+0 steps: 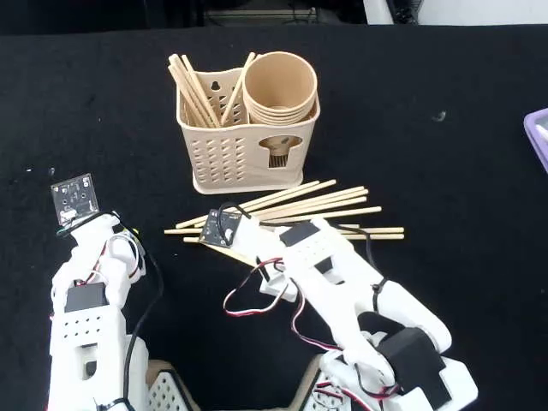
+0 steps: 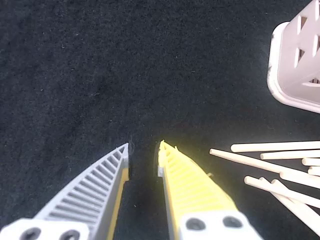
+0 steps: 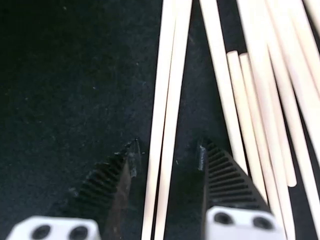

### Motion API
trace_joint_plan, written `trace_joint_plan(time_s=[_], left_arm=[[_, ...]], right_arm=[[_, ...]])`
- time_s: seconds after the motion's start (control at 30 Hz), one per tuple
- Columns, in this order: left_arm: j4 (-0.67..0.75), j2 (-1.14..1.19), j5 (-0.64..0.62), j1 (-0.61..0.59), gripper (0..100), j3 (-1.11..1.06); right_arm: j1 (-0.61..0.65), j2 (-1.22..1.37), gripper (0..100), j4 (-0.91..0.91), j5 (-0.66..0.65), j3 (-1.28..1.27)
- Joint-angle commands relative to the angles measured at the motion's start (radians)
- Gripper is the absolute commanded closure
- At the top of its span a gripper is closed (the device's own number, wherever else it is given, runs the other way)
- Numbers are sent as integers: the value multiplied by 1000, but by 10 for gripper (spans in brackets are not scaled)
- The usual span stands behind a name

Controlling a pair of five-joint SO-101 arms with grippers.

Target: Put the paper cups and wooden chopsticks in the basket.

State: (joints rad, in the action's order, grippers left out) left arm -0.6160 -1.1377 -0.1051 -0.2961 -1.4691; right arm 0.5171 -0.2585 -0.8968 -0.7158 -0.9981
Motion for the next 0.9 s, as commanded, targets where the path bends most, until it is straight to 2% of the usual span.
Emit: trace_joint_plan(time_s=[0.0, 0.27, 0.4, 0.43, 0.7, 0.87], left_arm=[[17, -12, -6, 5, 891, 7], [17, -12, -6, 5, 891, 7], [17, -12, -6, 5, 891, 7], [17, -12, -6, 5, 891, 7], [17, -12, -6, 5, 891, 7], [17, -12, -6, 5, 891, 7]], right_arm=[[3, 4, 799, 5, 8, -5], [3, 4, 812, 0, 0, -7], [5, 4, 979, -46, -61, -7], [3, 4, 991, -57, -71, -7], [11, -16, 988, -198, -75, 58], [11, -140, 988, -264, -75, 74]])
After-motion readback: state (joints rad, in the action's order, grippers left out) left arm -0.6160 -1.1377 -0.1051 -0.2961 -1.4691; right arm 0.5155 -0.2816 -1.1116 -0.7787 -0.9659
